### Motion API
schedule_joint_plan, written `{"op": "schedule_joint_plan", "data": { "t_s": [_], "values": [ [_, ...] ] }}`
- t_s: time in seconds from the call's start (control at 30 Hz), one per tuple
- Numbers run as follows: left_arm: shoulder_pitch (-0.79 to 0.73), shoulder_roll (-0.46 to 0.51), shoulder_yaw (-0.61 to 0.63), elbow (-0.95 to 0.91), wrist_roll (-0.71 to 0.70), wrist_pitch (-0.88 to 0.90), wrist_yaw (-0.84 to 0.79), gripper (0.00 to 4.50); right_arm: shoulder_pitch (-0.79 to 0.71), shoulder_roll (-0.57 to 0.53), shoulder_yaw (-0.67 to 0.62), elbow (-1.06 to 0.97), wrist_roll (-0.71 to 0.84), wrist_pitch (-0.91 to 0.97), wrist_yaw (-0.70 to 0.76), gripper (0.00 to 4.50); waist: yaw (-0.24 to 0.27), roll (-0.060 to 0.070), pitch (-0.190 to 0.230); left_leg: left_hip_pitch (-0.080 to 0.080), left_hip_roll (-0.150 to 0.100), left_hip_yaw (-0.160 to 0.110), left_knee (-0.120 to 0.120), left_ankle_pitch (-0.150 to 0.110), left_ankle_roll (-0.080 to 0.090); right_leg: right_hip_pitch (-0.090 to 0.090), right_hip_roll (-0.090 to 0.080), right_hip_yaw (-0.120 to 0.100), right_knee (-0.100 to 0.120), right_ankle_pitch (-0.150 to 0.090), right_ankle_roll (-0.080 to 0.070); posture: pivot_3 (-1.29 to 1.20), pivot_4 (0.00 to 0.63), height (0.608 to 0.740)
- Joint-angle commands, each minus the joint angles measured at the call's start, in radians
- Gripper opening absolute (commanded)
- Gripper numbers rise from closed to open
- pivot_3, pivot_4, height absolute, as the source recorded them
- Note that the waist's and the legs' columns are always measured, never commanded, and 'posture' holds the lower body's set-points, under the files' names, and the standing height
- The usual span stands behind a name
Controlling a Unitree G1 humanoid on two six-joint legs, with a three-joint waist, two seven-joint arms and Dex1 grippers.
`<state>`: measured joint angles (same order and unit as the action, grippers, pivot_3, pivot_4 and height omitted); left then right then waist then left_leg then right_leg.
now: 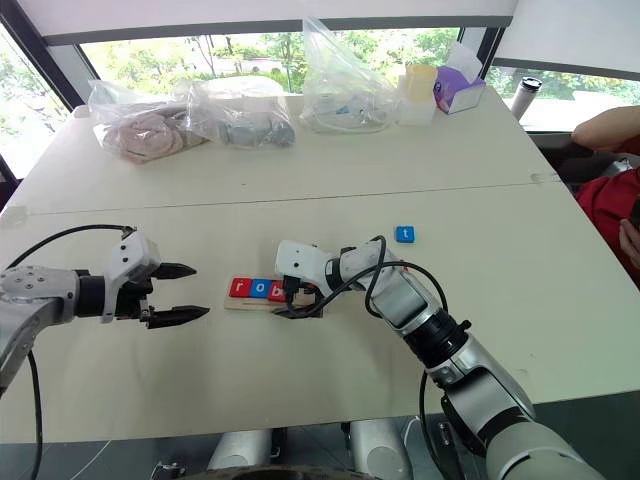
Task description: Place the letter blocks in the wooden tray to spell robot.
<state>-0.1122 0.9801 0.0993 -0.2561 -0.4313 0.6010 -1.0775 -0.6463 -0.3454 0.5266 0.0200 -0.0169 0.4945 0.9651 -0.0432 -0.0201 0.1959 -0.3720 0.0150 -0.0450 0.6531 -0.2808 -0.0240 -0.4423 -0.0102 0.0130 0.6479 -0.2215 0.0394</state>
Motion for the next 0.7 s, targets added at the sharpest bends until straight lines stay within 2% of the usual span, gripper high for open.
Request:
{"op": "schedule_joint_plan", "data": {
  "t_s": [0.03,0.7],
  "values": [
    [-0.016,-0.003,0.0,-0.003,0.005,-0.015,0.002,4.5,-0.026,0.014,-0.049,-0.03,0.022,0.011,-0.012,4.43,0.0,0.0,0.0,0.0,0.0,0.0,0.0,0.0,0.0,0.0,0.0,0.0,0.0,0.0,0.0,0.0,0.15,0.74],
    [-0.024,-0.014,-0.022,-0.008,0.013,-0.018,0.011,4.5,-0.032,0.027,-0.058,0.001,-0.01,-0.079,-0.049,4.43,0.0,0.0,0.0,0.0,0.0,0.0,0.0,0.0,0.0,0.0,0.0,0.0,0.0,0.0,0.0,0.0,0.15,0.74]
  ]
}}
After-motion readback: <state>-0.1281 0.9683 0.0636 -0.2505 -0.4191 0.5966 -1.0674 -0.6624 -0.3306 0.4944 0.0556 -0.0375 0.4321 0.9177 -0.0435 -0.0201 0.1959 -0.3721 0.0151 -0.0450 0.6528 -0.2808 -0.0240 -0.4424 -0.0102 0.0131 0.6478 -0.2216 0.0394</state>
